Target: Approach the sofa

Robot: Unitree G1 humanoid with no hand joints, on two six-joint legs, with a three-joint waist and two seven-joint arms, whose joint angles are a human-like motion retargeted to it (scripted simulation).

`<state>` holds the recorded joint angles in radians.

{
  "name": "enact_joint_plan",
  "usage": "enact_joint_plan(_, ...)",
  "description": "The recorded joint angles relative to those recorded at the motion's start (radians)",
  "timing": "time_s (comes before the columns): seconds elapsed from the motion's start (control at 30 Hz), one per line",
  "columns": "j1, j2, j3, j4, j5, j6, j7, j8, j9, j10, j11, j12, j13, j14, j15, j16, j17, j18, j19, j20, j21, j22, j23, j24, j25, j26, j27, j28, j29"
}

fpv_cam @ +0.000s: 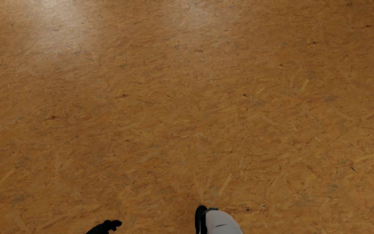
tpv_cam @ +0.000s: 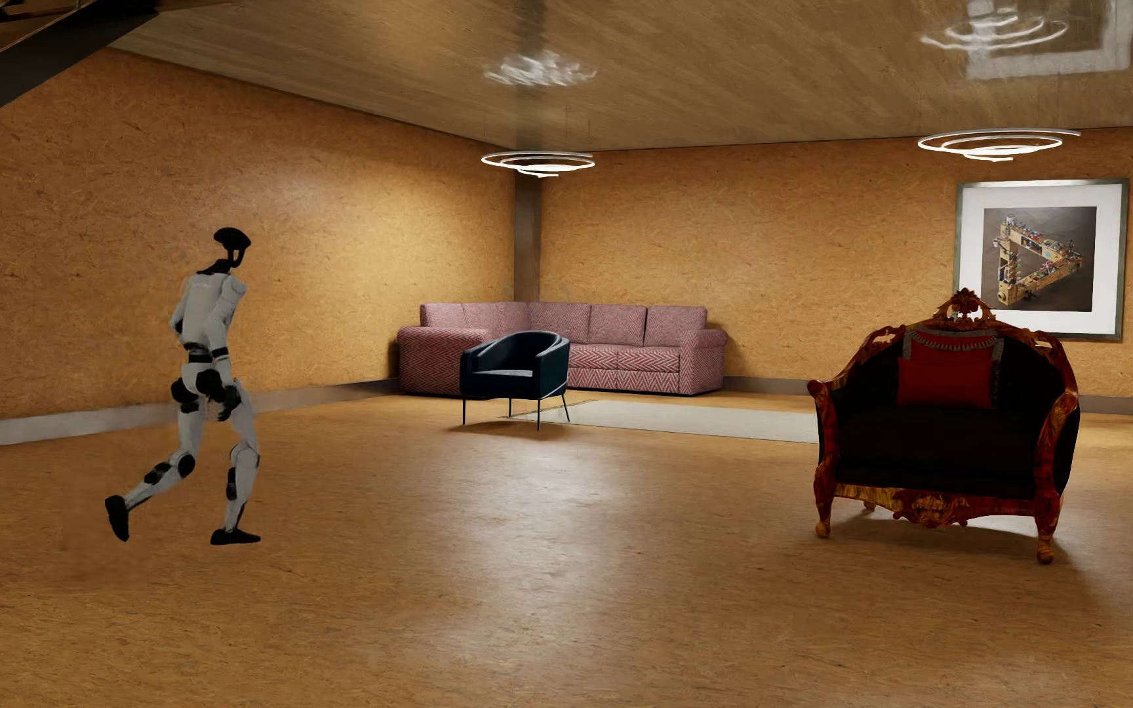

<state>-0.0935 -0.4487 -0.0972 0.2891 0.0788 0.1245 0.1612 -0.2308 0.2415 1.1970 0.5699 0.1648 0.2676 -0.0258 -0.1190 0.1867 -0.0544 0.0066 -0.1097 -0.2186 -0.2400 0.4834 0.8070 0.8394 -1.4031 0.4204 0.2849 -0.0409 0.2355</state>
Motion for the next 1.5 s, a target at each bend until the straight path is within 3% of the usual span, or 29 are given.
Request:
enact_joint_plan(0.07, -0.208, 0.159, 0.027, -0.027, 0.034, -0.007, -0.04, 0.047, -0.007, 0.123, -0.107, 0.104, -0.11, -0.015, -0.031, -0.024, 0.05, -0.031, 0.009, 0.035, 0.092, 0.137, -0.011, 0.016, -0.029, 0.007, -0.092, 0.015, -0.106)
enact_joint_plan(0.13, -0.37, 0.303, 0.064, -0.018, 0.049, -0.021, -0.009, 0.097, -0.02, 0.046, -0.187, 0.206, -0.2, -0.026, -0.062, -0.047, 0.108, -0.019, 0.019, 0.115, 0.182, 0.199, -0.082, -0.012, 0.024, -0.011, -0.144, 0.045, -0.203)
enact_joint_plan(0.2, -0.454, 0.418, 0.104, -0.004, 0.058, -0.029, 0.063, 0.137, -0.03, -0.226, -0.227, 0.31, -0.289, -0.022, -0.119, -0.056, 0.122, 0.004, 0.03, 0.201, 0.313, 0.192, -0.184, -0.055, 0.101, -0.058, -0.21, 0.063, -0.264)
enact_joint_plan(0.23, -0.466, 0.475, 0.121, -0.026, 0.059, -0.03, 0.092, 0.155, -0.033, -0.439, -0.243, 0.351, -0.334, -0.008, -0.146, -0.061, 0.104, -0.015, 0.036, 0.231, 0.385, 0.185, -0.241, -0.053, 0.127, -0.076, -0.237, 0.059, -0.277)
enact_joint_plan(0.3, -0.426, 0.597, 0.144, -0.134, 0.049, -0.034, 0.081, 0.183, -0.04, -0.938, -0.28, 0.404, -0.418, 0.01, -0.166, -0.094, 0.038, -0.042, 0.058, 0.288, 0.508, 0.18, -0.349, -0.048, 0.167, -0.089, -0.288, 0.044, -0.267)
enact_joint_plan(0.33, -0.415, 0.65, 0.148, -0.169, 0.041, -0.039, 0.094, 0.18, -0.042, -1.03, -0.269, 0.415, -0.445, 0.038, -0.163, -0.105, 0.004, -0.067, 0.065, 0.298, 0.541, 0.184, -0.389, -0.038, 0.198, -0.096, -0.301, 0.019, -0.256)
enact_joint_plan(0.4, -0.414, 0.736, 0.156, -0.235, 0.0, -0.058, 0.043, 0.158, -0.042, -0.849, -0.172, 0.394, -0.45, 0.146, -0.082, -0.105, -0.063, 0.09, 0.091, 0.277, 0.551, 0.209, -0.432, 0.013, 0.27, -0.119, -0.279, -0.042, -0.207)
enact_joint_plan(0.43, -0.422, 0.728, 0.159, -0.247, -0.028, -0.074, 0.048, 0.152, -0.036, -0.714, -0.041, 0.374, -0.429, 0.081, 0.016, -0.115, -0.088, 0.109, 0.11, 0.276, 0.536, 0.213, -0.439, 0.04, 0.29, -0.122, -0.248, -0.055, -0.197)
enact_joint_plan(0.5, -0.365, 0.574, 0.159, -0.249, -0.095, -0.109, 0.078, 0.169, -0.029, -0.55, 0.405, 0.342, -0.383, -0.103, 0.262, -0.175, -0.079, 0.101, 0.222, 0.313, 0.487, 0.182, -0.379, 0.045, 0.308, -0.108, -0.155, -0.007, -0.217)
enact_joint_plan(0.53, -0.298, 0.471, 0.152, -0.257, -0.11, -0.125, 0.09, 0.195, -0.029, -0.551, 0.585, 0.318, -0.352, -0.157, 0.283, -0.204, -0.059, 0.093, 0.216, 0.324, 0.444, 0.159, -0.328, 0.028, 0.318, -0.113, -0.103, 0.024, -0.229)
enact_joint_plan(0.57, -0.222, 0.361, 0.141, -0.268, -0.119, -0.137, 0.093, 0.202, -0.03, -0.583, 0.704, 0.285, -0.307, -0.191, 0.21, -0.216, -0.036, 0.084, 0.18, 0.319, 0.388, 0.14, -0.284, 0.013, 0.333, -0.125, -0.048, 0.045, -0.237)
enact_joint_plan(0.63, -0.074, 0.144, 0.108, -0.292, -0.186, -0.146, 0.072, 0.16, -0.034, -0.679, 0.771, 0.205, -0.184, -0.231, 0.176, -0.205, 0.002, 0.066, 0.164, 0.259, 0.263, 0.098, -0.219, 0.023, 0.377, -0.144, 0.03, 0.05, -0.26)
enact_joint_plan(0.73, 0.111, -0.091, 0.05, -0.311, -0.252, -0.148, 0.022, 0.101, -0.037, -0.781, 0.483, 0.085, -0.006, -0.304, 0.153, -0.142, -0.029, 0.037, 0.135, 0.144, 0.126, -0.014, -0.139, 0.04, 0.434, -0.2, 0.047, 0.06, -0.207)
enact_joint_plan(0.8, 0.224, -0.115, 0.019, -0.308, -0.244, -0.15, -0.004, 0.068, -0.033, -0.835, 0.006, 0.044, 0.079, -0.35, 0.156, -0.09, -0.072, 0.014, 0.156, 0.097, 0.088, -0.14, -0.06, 0.022, 0.392, -0.229, 0.064, 0.096, -0.146)
enact_joint_plan(0.83, 0.282, -0.082, 0.005, -0.299, -0.211, -0.148, -0.022, 0.104, -0.032, -0.872, -0.296, 0.031, 0.117, -0.353, 0.156, -0.063, -0.083, 0.004, 0.17, 0.083, 0.079, -0.194, -0.022, 0.009, 0.351, -0.23, 0.089, 0.096, -0.113)
enact_joint_plan(0.87, 0.337, -0.072, -0.007, -0.29, -0.187, -0.144, -0.039, 0.157, -0.031, -0.875, -0.451, 0.018, 0.155, -0.349, 0.106, -0.041, -0.089, -0.004, 0.147, 0.075, 0.075, -0.229, 0.006, -0.003, 0.302, -0.225, 0.099, 0.093, -0.077)
enact_joint_plan(0.9, 0.372, -0.071, -0.01, -0.277, -0.18, -0.14, -0.045, 0.136, -0.03, -0.83, -0.443, 0.011, 0.189, -0.346, 0.107, -0.021, -0.092, -0.009, 0.218, 0.075, 0.075, -0.242, 0.024, -0.002, 0.253, -0.214, 0.102, 0.085, -0.041)
enact_joint_plan(0.97, 0.412, -0.064, -0.017, -0.225, -0.151, -0.12, -0.036, 0.129, -0.022, -0.678, -0.28, 0.023, 0.215, -0.215, 0.345, 0.002, -0.077, 0.033, 0.184, 0.106, 0.087, -0.22, 0.041, 0.013, 0.167, -0.17, 0.069, 0.074, 0.016)
enact_joint_plan(1.0, 0.38, -0.072, -0.019, -0.178, -0.138, -0.105, -0.009, 0.115, -0.014, -0.503, -0.148, 0.031, 0.206, -0.11, 0.313, 0.001, -0.06, 0.062, 0.108, 0.123, 0.088, -0.177, 0.041, 0.035, 0.136, -0.145, 0.056, 0.088, 0.026)
enact_joint_plan(1.07, 0.224, -0.013, -0.01, -0.007, -0.098, -0.064, 0.058, 0.077, 0.0, -0.1, -0.007, 0.041, 0.131, 0.092, 0.144, -0.036, -0.024, 0.03, 0.083, 0.16, 0.123, -0.042, 0.043, 0.046, 0.069, -0.103, 0.017, 0.087, 0.022)
enact_joint_plan(1.13, 0.006, 0.129, 0.014, 0.026, -0.054, -0.031, 0.039, 0.062, 0.002, 0.109, -0.065, 0.062, -0.021, -0.018, 0.065, -0.075, 0.001, 0.068, 0.086, 0.178, 0.172, 0.079, 0.035, 0.017, -0.002, -0.098, -0.023, 0.005, -0.023)
enact_joint_plan(1.17, -0.096, 0.203, 0.03, 0.031, -0.038, -0.024, 0.05, 0.066, -0.004, 0.131, -0.118, 0.088, -0.099, -0.013, 0.044, -0.085, 0.024, 0.031, 0.09, 0.161, 0.175, 0.112, 0.019, 0.029, -0.007, -0.119, -0.031, -0.041, -0.07)
enact_joint_plan(1.2, -0.195, 0.275, 0.049, 0.022, -0.024, -0.022, 0.059, 0.07, -0.013, 0.108, -0.175, 0.128, -0.18, -0.011, 0.027, -0.082, 0.054, 0.03, 0.094, 0.149, 0.164, 0.111, -0.008, 0.053, 0.023, -0.154, -0.043, -0.097, -0.115)
enact_joint_plan(1.27, -0.353, 0.401, 0.09, -0.003, -0.006, -0.024, 0.078, 0.076, -0.032, -0.07, -0.254, 0.206, -0.328, -0.03, -0.021, -0.082, 0.095, 0.02, 0.103, 0.196, 0.16, 0.075, -0.084, 0.072, 0.148, -0.22, -0.095, -0.165, -0.186)
enact_joint_plan(1.33, -0.415, 0.51, 0.122, -0.028, 0.002, -0.024, 0.124, 0.086, -0.045, -0.444, -0.286, 0.268, -0.476, -0.018, -0.094, -0.112, 0.076, 0.027, 0.121, 0.287, 0.221, 0.048, -0.153, 0.052, 0.269, -0.24, -0.156, -0.127, -0.229)
enact_joint_plan(1.37, -0.41, 0.562, 0.134, -0.065, 0.003, -0.024, 0.126, 0.09, -0.05, -0.705, -0.295, 0.293, -0.547, -0.014, -0.134, -0.129, 0.045, 0.002, 0.132, 0.321, 0.269, 0.049, -0.181, 0.047, 0.3, -0.236, -0.176, -0.08, -0.251)
enact_joint_plan(1.43, -0.402, 0.663, 0.14, -0.115, 0.001, -0.027, 0.151, 0.101, -0.056, -1.064, -0.292, 0.329, -0.668, -0.072, -0.189, -0.166, -0.019, -0.063, 0.16, 0.364, 0.365, 0.079, -0.204, 0.052, 0.319, -0.209, -0.174, -0.001, -0.263)
enact_joint_plan(1.47, -0.41, 0.707, 0.138, -0.114, -0.006, -0.03, 0.188, 0.097, -0.057, -1.035, -0.24, 0.335, -0.699, -0.07, -0.201, -0.169, -0.052, -0.085, 0.171, 0.356, 0.397, 0.113, -0.214, 0.072, 0.316, -0.194, -0.163, -0.001, -0.266)
enact_joint_plan(1.5, -0.41, 0.748, 0.137, -0.114, -0.024, -0.037, 0.214, 0.095, -0.057, -0.939, -0.19, 0.329, -0.704, -0.015, -0.17, -0.164, -0.085, 0.036, 0.193, 0.33, 0.418, 0.155, -0.226, 0.105, 0.315, -0.195, -0.151, -0.025, -0.268)
